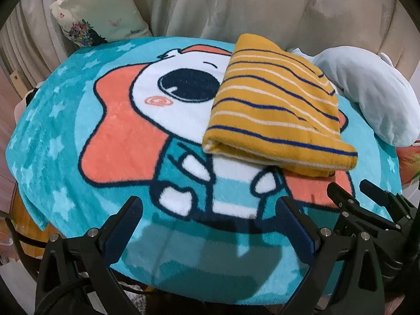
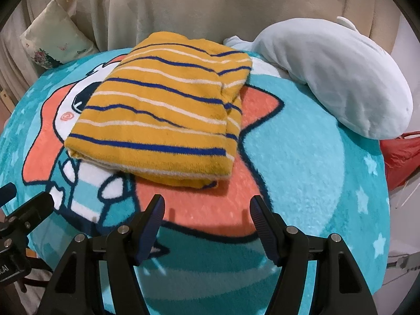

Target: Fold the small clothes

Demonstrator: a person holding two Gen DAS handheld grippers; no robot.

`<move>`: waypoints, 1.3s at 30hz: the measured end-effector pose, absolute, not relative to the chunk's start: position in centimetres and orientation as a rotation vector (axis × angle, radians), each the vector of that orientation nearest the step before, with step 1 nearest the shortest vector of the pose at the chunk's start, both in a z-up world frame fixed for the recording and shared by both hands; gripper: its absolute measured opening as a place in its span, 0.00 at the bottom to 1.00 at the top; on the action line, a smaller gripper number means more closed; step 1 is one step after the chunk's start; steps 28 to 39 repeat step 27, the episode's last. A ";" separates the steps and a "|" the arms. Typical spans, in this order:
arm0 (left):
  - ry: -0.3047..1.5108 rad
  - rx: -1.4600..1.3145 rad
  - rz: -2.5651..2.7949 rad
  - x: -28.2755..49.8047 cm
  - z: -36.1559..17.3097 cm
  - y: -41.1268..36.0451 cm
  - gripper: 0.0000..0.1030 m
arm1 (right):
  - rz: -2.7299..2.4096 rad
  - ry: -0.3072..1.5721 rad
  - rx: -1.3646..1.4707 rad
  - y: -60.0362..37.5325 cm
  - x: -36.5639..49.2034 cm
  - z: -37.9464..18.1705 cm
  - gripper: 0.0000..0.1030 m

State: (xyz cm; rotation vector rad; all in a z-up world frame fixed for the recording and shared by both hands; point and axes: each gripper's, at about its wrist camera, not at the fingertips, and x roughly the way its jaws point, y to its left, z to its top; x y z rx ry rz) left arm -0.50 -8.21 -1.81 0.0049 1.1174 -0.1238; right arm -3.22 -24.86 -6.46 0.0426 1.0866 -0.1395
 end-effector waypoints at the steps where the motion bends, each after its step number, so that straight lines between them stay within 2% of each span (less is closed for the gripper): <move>1: 1.121 0.004 -0.123 -0.6 -1.9 -8.2 0.98 | -0.139 1.087 0.042 -24.9 -3.3 -6.5 0.69; 39: 1.170 -0.007 -0.136 -1.5 -2.9 -8.7 0.98 | -0.099 1.112 0.043 -24.5 -4.1 -7.3 0.70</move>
